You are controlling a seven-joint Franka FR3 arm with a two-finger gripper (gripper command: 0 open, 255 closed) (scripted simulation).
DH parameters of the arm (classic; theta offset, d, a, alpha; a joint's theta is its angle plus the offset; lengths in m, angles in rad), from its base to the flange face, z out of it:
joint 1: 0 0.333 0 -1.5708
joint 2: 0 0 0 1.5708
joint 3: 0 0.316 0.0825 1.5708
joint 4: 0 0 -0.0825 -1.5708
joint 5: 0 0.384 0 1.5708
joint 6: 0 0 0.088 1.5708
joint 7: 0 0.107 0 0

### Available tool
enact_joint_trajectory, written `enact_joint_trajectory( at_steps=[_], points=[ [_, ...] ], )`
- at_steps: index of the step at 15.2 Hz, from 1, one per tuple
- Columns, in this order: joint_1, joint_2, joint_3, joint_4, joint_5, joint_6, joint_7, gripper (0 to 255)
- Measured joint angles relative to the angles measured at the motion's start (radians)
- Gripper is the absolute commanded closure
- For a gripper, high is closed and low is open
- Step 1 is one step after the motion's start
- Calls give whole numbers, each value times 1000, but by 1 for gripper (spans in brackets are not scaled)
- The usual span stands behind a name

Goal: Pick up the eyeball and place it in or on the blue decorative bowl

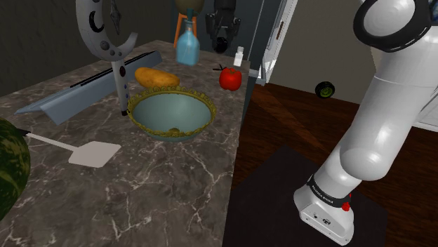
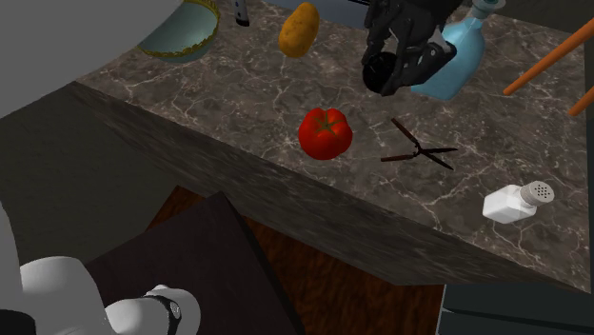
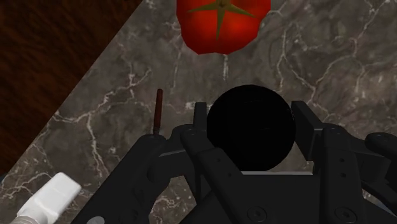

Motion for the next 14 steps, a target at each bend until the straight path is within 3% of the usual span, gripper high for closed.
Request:
enact_joint_trajectory(
  at_steps=[11,14],
  points=[
    [2,93,2,284,0,-190,17,255],
    [28,55,16,241,5,-183,58,255]
  ],
)
